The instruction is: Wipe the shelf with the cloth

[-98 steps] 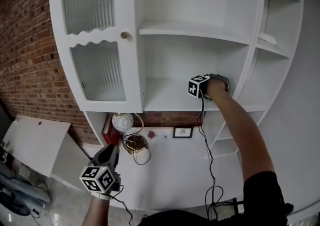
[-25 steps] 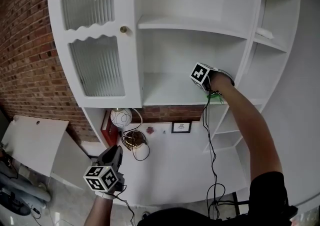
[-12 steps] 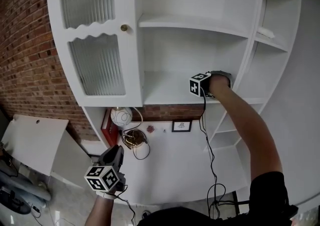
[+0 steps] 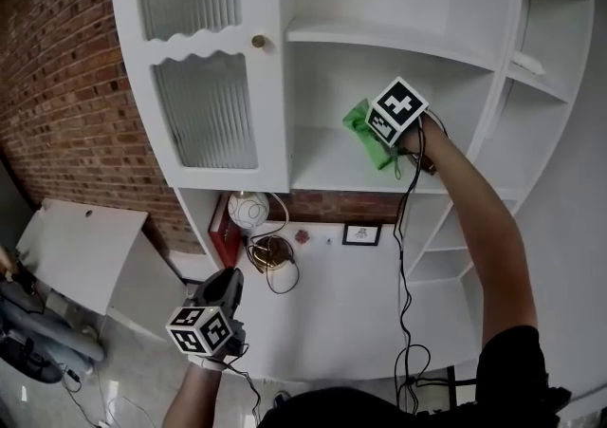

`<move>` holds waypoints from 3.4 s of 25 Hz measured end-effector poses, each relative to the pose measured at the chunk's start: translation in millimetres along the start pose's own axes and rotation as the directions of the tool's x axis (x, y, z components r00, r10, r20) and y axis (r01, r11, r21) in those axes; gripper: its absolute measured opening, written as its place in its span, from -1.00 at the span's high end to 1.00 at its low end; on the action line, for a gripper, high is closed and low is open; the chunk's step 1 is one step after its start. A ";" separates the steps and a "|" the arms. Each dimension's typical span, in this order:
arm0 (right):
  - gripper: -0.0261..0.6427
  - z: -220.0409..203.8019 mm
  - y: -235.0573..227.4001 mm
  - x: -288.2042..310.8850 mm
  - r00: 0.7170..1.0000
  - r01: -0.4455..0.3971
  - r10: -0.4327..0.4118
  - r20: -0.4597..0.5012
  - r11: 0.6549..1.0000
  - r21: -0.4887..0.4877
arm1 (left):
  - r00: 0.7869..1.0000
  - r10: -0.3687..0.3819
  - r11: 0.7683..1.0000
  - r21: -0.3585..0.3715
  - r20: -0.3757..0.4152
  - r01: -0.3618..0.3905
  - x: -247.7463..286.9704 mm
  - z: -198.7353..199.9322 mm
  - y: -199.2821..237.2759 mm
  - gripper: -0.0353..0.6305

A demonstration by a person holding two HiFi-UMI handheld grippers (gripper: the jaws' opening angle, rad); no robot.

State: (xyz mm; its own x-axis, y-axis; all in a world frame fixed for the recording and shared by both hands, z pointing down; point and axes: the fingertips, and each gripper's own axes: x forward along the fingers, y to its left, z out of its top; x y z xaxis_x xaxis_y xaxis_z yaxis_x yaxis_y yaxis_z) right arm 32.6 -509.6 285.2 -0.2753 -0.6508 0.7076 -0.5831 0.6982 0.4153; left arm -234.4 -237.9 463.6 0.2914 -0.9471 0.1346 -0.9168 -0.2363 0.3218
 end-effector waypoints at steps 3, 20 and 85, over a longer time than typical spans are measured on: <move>0.79 27.9 30.5 2.4 0.974 -0.200 0.183 0.134 0.971 0.130 | 0.999 0.046 0.999 0.002 0.019 -0.046 -18.3 5.6 10.3 0.70; 0.79 38.0 136.5 62.5 0.818 -0.574 0.549 0.173 0.754 0.319 | 0.992 0.127 0.991 -0.041 -0.008 -0.128 -45.9 -11.6 33.6 0.70; 0.79 -176.4 -30.1 -3.3 0.790 0.211 -0.185 -0.585 0.977 -0.025 | 0.960 -0.254 0.960 0.088 -0.117 0.265 80.8 -8.5 -22.1 0.70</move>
State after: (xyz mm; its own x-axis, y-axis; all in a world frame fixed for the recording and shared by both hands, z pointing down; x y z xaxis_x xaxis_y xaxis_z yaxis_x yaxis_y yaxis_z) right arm 185.9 -475.9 371.3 0.3377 -0.4689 0.8161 -0.6091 0.5522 0.5693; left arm -188.2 -307.4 475.4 0.5445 -0.8239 0.1573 -0.8273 -0.4966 0.2626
